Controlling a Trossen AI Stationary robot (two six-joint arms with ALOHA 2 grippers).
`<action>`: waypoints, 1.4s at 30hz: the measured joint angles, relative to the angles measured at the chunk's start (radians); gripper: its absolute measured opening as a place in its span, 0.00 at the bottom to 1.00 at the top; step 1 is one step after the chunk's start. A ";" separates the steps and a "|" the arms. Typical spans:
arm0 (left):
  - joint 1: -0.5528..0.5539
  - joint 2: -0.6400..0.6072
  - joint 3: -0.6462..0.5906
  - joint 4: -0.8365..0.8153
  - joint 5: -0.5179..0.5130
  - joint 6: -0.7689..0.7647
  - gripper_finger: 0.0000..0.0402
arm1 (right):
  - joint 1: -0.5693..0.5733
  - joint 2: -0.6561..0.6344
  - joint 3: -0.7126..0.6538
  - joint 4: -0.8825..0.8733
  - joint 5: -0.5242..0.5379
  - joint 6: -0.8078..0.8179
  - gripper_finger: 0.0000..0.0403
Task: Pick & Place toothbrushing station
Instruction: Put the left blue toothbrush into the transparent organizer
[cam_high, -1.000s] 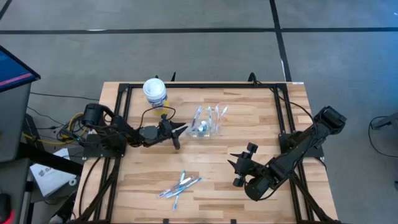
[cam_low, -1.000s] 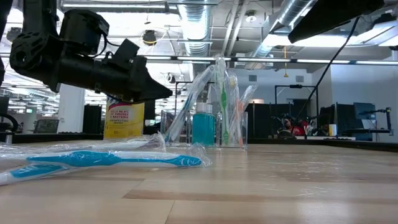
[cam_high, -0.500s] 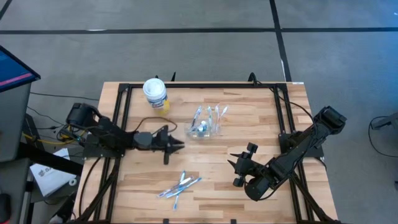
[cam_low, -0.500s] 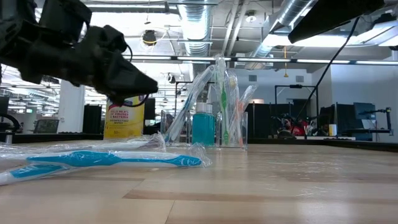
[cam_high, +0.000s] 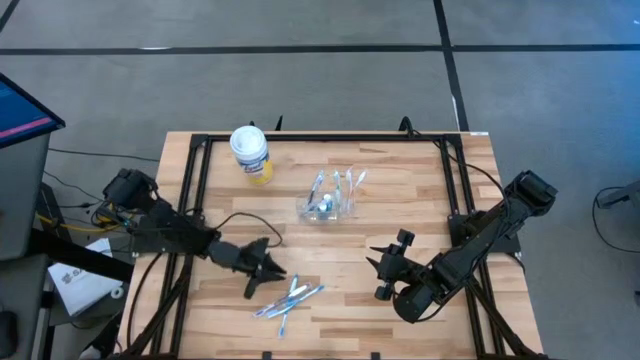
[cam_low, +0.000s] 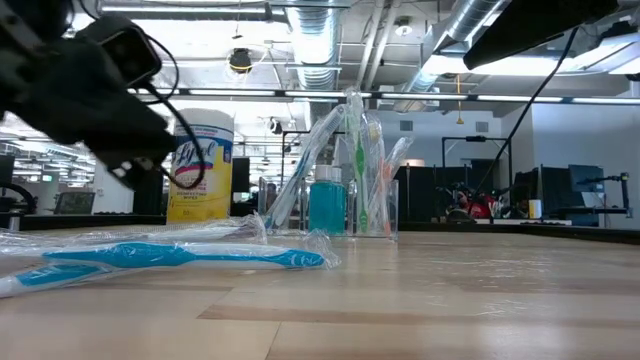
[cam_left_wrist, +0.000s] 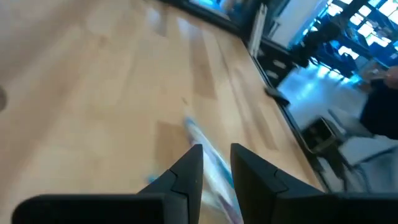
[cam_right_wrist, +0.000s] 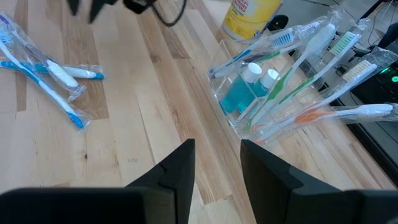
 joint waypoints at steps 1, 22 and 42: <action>-0.018 0.000 0.006 -0.021 -0.001 -0.018 0.19 | 0.000 0.000 0.000 0.000 0.000 0.000 0.29; -0.250 0.000 0.114 -0.276 -0.046 -0.372 0.19 | 0.000 0.000 0.000 0.000 0.000 0.000 0.29; -0.365 0.000 0.210 -0.467 -0.046 -0.617 0.19 | 0.000 0.000 0.000 0.000 -0.024 0.000 0.29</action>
